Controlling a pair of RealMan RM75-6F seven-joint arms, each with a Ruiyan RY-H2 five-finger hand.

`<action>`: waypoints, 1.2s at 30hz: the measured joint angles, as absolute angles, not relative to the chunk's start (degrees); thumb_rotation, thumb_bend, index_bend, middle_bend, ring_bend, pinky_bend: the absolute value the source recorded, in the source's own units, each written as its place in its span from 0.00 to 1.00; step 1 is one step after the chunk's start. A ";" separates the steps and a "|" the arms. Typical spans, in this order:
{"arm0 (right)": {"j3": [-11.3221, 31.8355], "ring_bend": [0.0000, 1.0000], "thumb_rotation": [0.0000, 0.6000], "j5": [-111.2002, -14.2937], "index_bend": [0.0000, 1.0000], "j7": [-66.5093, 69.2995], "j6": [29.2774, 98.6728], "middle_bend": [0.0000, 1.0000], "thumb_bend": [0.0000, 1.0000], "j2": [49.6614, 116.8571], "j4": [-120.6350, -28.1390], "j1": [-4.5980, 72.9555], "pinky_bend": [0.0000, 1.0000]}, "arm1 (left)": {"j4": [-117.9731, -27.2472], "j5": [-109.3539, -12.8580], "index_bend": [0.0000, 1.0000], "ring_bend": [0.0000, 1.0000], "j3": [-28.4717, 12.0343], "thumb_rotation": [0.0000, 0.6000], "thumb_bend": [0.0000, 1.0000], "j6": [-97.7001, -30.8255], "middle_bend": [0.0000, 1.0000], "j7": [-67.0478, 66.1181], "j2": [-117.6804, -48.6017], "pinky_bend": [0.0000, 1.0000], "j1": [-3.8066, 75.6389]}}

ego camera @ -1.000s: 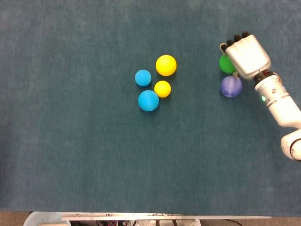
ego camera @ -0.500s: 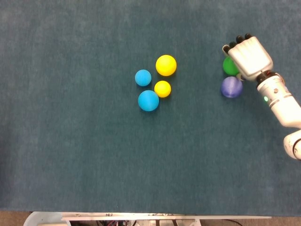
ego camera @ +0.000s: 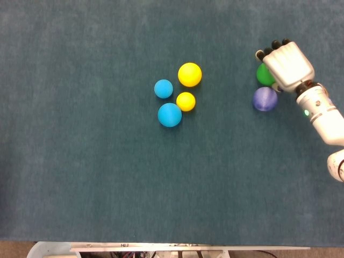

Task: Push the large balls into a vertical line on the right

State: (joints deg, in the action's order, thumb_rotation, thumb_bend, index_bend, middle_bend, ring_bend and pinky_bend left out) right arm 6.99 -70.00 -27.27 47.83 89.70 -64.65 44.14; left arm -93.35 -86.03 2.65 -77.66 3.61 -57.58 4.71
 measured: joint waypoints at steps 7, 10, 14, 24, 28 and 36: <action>6.73 0.27 1.00 -68.75 0.26 -28.10 47.22 0.42 0.12 89.06 -65.22 44.03 0.37 | -93.33 -86.12 0.32 0.24 2.65 1.00 0.40 -77.42 0.17 3.56 -57.59 0.29 4.94; 6.67 0.26 1.00 -68.23 0.25 -28.39 46.84 0.41 0.12 88.87 -65.37 44.07 0.37 | -93.38 -86.11 0.32 0.24 2.64 1.00 0.40 -77.34 0.17 3.52 -57.62 0.29 5.01; 6.82 0.26 1.00 -68.32 0.25 -27.54 47.08 0.41 0.12 88.74 -65.69 44.07 0.37 | -93.47 -86.04 0.32 0.24 2.67 1.00 0.40 -77.23 0.17 3.41 -57.61 0.29 5.06; 8.52 0.26 1.00 -69.85 0.25 -23.75 48.02 0.41 0.12 86.56 -71.93 44.99 0.37 | -93.88 -86.12 0.32 0.24 2.61 1.00 0.40 -77.83 0.17 3.14 -57.35 0.29 4.89; 9.95 0.26 1.00 -69.59 0.25 -23.83 47.26 0.41 0.12 85.86 -74.99 46.95 0.37 | -93.96 -86.29 0.32 0.24 2.75 1.00 0.40 -78.68 0.17 3.21 -57.12 0.29 4.40; 11.42 0.25 1.00 -66.79 0.25 -29.89 45.56 0.40 0.06 88.82 -75.14 51.38 0.37 | -93.90 -86.48 0.32 0.24 3.25 1.00 0.40 -80.59 0.17 3.90 -56.56 0.29 2.84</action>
State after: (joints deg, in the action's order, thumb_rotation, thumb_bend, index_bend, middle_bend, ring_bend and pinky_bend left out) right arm 11.42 -66.79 -29.89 45.56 88.82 -75.14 51.38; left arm -93.90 -86.48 3.25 -80.59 3.90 -56.56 2.84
